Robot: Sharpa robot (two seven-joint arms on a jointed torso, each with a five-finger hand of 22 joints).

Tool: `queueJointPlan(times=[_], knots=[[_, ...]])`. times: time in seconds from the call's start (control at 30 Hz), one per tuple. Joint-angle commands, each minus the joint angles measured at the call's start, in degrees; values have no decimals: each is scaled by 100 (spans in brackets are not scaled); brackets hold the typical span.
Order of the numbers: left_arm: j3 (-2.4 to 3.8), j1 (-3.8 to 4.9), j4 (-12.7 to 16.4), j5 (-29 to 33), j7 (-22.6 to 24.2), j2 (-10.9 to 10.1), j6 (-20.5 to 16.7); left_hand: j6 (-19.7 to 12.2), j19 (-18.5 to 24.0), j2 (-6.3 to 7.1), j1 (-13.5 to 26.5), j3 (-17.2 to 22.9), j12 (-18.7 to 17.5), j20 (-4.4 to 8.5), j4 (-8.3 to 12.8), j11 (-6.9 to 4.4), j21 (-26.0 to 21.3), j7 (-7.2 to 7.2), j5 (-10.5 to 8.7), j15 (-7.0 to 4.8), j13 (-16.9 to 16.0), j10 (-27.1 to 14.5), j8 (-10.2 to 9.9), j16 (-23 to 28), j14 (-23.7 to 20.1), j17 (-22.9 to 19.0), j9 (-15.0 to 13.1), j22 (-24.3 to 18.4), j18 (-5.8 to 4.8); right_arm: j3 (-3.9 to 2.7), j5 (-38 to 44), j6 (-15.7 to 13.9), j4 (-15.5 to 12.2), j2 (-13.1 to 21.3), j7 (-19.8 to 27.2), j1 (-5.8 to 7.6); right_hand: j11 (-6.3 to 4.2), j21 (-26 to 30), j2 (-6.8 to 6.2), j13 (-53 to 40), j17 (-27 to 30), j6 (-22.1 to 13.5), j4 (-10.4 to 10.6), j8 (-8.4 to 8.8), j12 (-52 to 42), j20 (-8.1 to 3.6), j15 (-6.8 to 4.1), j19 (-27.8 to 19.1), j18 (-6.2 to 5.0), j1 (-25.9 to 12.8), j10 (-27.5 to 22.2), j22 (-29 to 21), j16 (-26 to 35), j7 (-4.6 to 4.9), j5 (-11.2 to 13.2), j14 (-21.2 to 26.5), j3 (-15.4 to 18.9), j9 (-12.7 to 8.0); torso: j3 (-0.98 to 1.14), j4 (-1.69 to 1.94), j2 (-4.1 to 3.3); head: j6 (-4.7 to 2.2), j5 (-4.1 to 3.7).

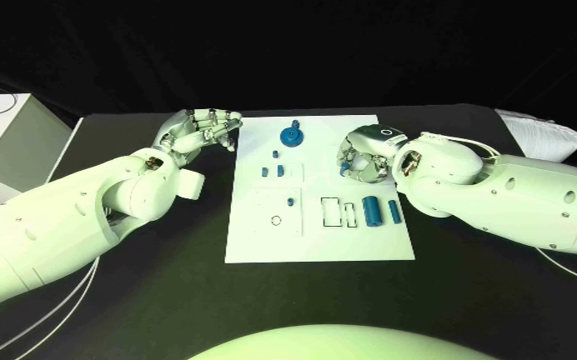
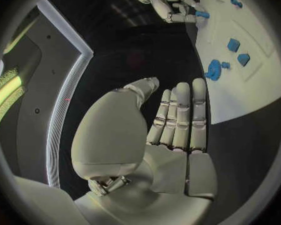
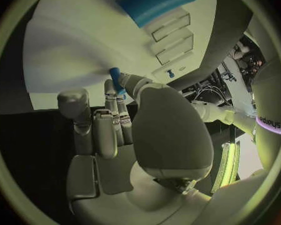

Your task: Assemble the parts on the task board

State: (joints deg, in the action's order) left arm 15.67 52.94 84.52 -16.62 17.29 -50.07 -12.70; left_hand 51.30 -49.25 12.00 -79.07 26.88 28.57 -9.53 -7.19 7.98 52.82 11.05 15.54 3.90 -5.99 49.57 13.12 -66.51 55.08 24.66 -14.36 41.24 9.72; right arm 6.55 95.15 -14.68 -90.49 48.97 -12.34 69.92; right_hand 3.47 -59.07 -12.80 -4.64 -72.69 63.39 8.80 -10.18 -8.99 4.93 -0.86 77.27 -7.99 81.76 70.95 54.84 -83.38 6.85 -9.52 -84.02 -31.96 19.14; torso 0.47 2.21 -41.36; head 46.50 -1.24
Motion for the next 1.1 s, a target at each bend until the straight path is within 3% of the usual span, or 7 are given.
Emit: queueJointPlan(times=[0.03, 0.2, 0.43, 0.8, 0.93, 1.1], knots=[[5, 0, 4, 31, 20, 15, 89, 24, -48, -3, -76, -28, 26, -12, 2, 5, -29, 8, -11, 15, 5, -33, 13, 37, 4, -9, -7, -5, 82, 0, -161, -212, -20, 1, -18, -5, -52, -32, 151, -38, -6, 86, -55, -73, -41, -52, -62, 8, 97, 57, 122, 18, -41, -13, -44, -269, -85, 76, -2, 5, 13, 1, -5], [5, -1, -7, 31, 9, 18, 94, 25, -49, -5, -80, -29, 26, -12, 3, 4, -31, 8, -11, 14, 5, -35, 14, 38, 4, -9, -7, -6, 82, -1, -400, -400, -58, 31, -19, -6, -68, -51, 221, -68, -4, 97, -167, -143, -16, -75, -80, 12, 102, 83, 216, 55, -41, -16, -85, -269, -189, 156, -4, 5, 17, -10, 4], [5, -5, -24, 31, 5, 23, 98, 26, -50, -7, -84, -29, 27, -12, 3, 4, -33, 7, -10, 14, 5, -36, 16, 38, 4, -10, -8, -7, 82, -23, -591, -591, -184, 107, -4, -5, -73, -60, 224, -76, -13, 94, -202, -162, -5, -81, -83, 13, 103, 82, 238, 70, -45, -14, -67, -271, -224, 181, -1, 2, 14, -23, 27], [5, -15, -43, 33, 8, 34, 90, 26, -50, -7, -84, -29, 27, -12, 3, 4, -33, 7, -10, 14, 5, -36, 16, 38, 4, -10, -8, -7, 82, -104, -725, -656, -797, 220, 32, 19, -73, -71, 215, -85, -23, 93, -245, -184, 13, -86, -85, 16, 105, 79, 255, 89, -48, -11, -68, -274, -257, 209, -2, -5, 14, -19, 99], [5, -17, -49, 41, 10, 43, 90, 26, -50, -7, -84, -29, 27, -12, 3, 4, -33, 7, -10, 14, 5, -36, 16, 38, 4, -10, -8, -7, 82, -86, -656, -625, -947, 98, 59, 8, -74, -69, 216, -87, -21, 92, -258, -190, 17, -87, -86, 14, 105, 79, 262, 87, -48, -10, -70, -273, -268, 217, 6, -12, 15, -12, 142], [5, -20, -61, 50, 10, 65, 97, 31, -56, -11, -96, -35, 30, -11, 4, 4, -39, 7, -10, 14, 7, -42, 21, 39, 4, -13, -9, -13, 83, -43, -463, -611, -1117, -141, 111, -81, -73, -49, 216, -89, -6, 91, -268, -194, 21, -88, -86, 4, 100, 78, 266, 66, -43, -10, -69, -271, -276, 224, -4, -6, 22, 1, 200]])
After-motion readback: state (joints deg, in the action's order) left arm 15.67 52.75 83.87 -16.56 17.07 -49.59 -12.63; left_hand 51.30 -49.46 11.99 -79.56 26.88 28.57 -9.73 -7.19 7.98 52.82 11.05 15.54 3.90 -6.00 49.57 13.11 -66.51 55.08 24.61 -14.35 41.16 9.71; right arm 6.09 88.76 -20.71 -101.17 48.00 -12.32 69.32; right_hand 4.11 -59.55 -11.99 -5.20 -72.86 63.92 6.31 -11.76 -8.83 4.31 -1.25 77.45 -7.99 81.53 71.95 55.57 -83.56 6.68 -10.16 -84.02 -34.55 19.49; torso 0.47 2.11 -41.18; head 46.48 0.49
